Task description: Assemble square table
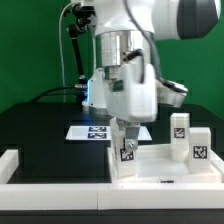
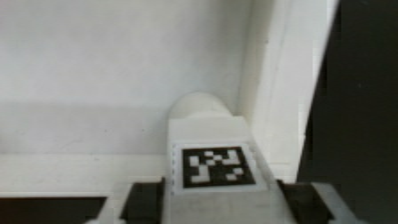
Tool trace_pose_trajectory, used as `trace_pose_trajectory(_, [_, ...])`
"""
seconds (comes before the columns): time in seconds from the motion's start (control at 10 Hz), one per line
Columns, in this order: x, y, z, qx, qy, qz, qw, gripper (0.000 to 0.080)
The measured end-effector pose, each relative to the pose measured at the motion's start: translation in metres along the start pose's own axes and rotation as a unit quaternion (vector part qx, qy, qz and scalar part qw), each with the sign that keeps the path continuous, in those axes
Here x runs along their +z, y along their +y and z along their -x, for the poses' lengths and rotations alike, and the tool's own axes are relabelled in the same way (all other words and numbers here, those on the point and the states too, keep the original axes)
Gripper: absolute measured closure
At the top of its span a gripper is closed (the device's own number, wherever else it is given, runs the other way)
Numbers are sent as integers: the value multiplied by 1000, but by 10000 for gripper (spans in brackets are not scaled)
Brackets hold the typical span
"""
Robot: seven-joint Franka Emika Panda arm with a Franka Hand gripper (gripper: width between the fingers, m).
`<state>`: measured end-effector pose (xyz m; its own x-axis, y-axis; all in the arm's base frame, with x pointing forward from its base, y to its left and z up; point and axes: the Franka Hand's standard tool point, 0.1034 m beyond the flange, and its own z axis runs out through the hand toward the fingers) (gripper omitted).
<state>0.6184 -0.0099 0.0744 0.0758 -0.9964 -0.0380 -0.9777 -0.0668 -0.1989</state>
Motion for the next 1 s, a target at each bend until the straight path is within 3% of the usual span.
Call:
trace_pose_trajectory(0.1, [-2,1,-2,50,-18,-7,999,510])
trace_pose_trajectory(0.4, [-1,1,-2,73,-19,-5,997,508])
trace_pose_trajectory(0.6, [1,0,8,-11,-1,-5,1000,227])
trace_pose_trajectory(0.7, [4,0,12,-128,9,-9,992,227])
trace_pose_trajectory(0.8, [5,1,15,-196,10,-6,981,165])
trace_pose_trajectory(1.0, [5,1,12,-237,12,-5,971,154])
